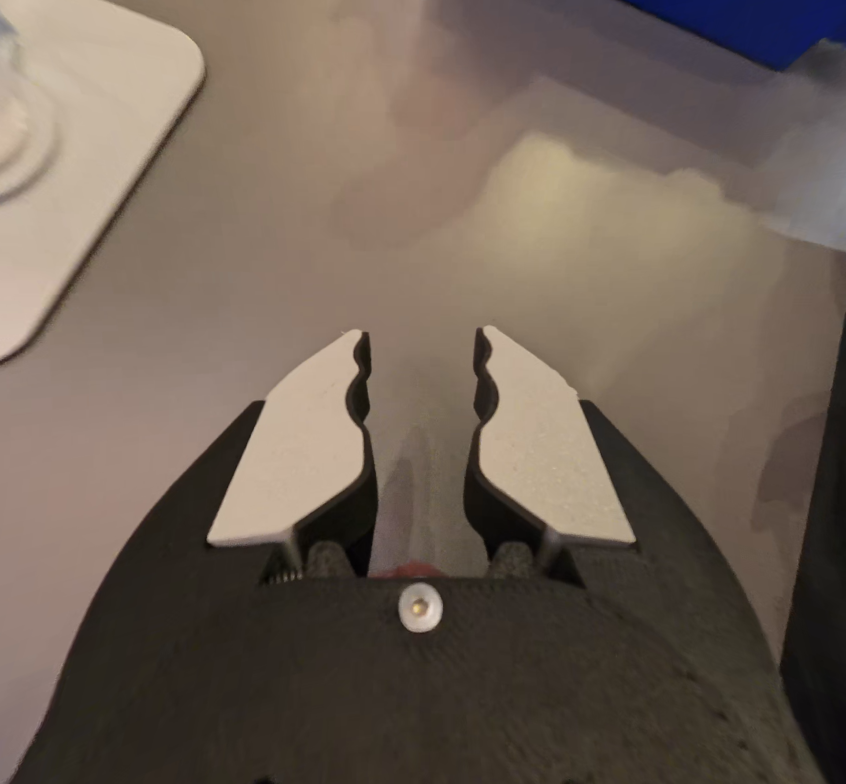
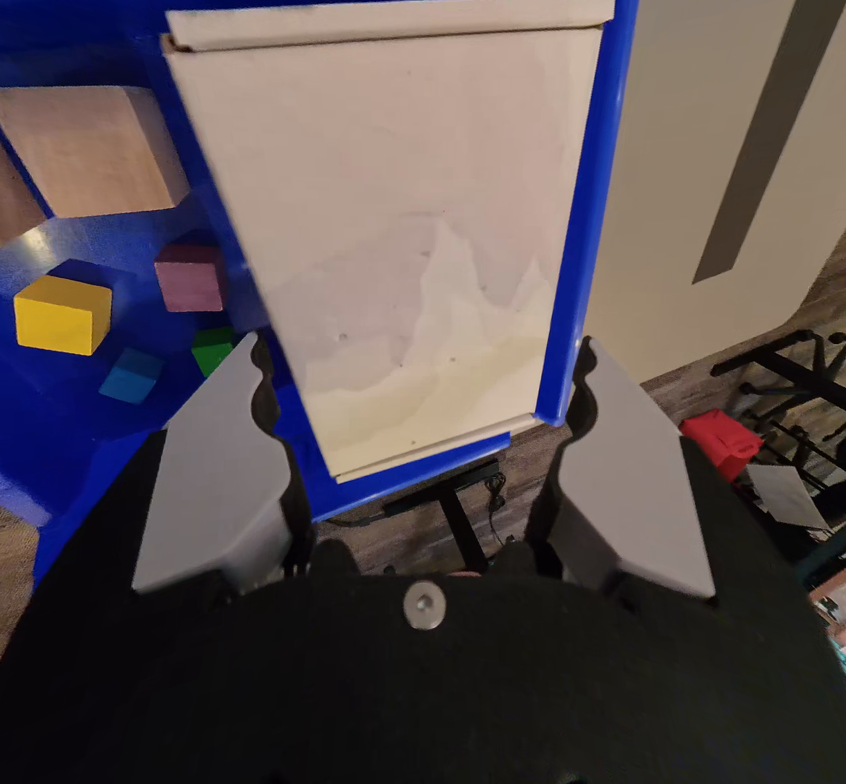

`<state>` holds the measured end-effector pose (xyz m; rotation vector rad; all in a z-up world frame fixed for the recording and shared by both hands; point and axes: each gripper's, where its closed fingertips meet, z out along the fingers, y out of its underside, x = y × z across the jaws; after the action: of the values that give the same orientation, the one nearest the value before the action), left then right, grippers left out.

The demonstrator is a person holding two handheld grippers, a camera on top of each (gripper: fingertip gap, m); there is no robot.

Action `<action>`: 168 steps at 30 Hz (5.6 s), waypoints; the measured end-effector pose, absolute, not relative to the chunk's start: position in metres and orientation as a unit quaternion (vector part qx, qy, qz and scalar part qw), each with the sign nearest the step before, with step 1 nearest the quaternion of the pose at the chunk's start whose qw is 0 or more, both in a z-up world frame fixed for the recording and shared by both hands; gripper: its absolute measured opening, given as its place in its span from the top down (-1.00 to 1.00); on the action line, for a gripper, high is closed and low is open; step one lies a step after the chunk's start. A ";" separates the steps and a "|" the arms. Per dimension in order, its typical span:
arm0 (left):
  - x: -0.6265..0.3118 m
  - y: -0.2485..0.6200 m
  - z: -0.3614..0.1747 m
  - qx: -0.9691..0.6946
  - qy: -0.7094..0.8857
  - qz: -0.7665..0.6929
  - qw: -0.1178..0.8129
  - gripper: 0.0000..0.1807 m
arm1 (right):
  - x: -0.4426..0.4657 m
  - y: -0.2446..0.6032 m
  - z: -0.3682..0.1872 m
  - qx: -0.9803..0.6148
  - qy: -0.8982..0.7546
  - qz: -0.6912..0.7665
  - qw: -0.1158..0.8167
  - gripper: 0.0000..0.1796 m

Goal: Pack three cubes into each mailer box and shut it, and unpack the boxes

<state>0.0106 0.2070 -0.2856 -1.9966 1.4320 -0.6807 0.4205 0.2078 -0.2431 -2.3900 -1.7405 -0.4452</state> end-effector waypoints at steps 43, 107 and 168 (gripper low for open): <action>-0.450 0.174 -0.300 -0.981 0.162 -0.009 0.102 0.79 | 0.464 0.089 -0.301 -0.976 -0.154 0.074 0.136 0.64; -0.408 0.104 -0.161 -0.851 0.045 -0.300 0.428 0.74 | -0.226 0.188 -0.255 -0.755 -0.062 0.625 0.186 -0.09; 0.104 0.061 -0.178 -0.695 0.462 -0.508 0.214 1.00 | 0.355 0.098 -0.292 -0.957 -0.050 0.034 0.283 0.96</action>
<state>0.1036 0.0615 -0.1775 -1.9277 1.2822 -1.4103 0.3555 0.0976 -0.2925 -2.5620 -0.1327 0.0902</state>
